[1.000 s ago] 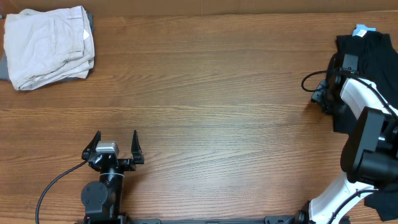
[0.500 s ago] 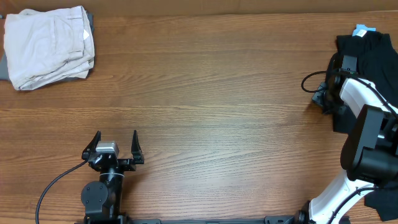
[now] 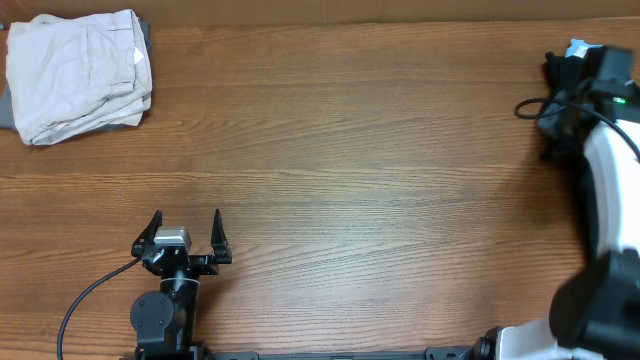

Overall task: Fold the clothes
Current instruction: 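Grasp the black garment with the right gripper and lift it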

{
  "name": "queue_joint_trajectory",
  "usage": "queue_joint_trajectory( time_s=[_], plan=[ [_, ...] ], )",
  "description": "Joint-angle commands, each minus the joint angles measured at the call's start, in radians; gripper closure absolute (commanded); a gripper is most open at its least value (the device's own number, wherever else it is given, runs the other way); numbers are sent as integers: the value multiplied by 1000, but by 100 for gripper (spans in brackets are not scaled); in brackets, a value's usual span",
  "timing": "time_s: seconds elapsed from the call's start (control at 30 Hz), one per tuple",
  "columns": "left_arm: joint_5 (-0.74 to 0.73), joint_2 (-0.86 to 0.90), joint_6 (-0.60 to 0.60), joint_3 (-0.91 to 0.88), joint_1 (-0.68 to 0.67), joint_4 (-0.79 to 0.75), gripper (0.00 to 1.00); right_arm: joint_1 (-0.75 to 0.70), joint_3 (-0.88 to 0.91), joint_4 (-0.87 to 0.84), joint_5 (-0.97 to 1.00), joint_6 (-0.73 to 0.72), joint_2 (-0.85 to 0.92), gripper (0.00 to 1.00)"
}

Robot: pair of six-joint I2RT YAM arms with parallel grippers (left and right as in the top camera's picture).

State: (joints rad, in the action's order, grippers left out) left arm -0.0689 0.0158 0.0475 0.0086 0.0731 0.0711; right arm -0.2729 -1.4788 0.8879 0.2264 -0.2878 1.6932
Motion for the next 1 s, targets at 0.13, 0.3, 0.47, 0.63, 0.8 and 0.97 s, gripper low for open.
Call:
queue_joint_trajectory(
  time_s=[0.13, 0.3, 0.47, 0.63, 0.8, 0.97],
  plan=[
    [9, -5, -18, -4, 7, 2, 0, 11, -95, 26, -3, -8, -201, 96],
    [9, -5, -19, -4, 7, 2, 0, 11, -95, 40, -5, -8, -233, 96],
    [9, -5, -18, -4, 7, 2, 0, 11, -93, 82, -95, -8, -192, 96],
    [9, -5, -18, -4, 7, 2, 0, 11, -93, 124, -232, -8, -117, 96],
    [9, -5, -18, -4, 7, 2, 0, 31, -92, 155, -378, -8, -19, 96],
    [9, -5, -18, -4, 7, 2, 0, 78, -92, 153, -382, -6, 65, 95]
  ],
)
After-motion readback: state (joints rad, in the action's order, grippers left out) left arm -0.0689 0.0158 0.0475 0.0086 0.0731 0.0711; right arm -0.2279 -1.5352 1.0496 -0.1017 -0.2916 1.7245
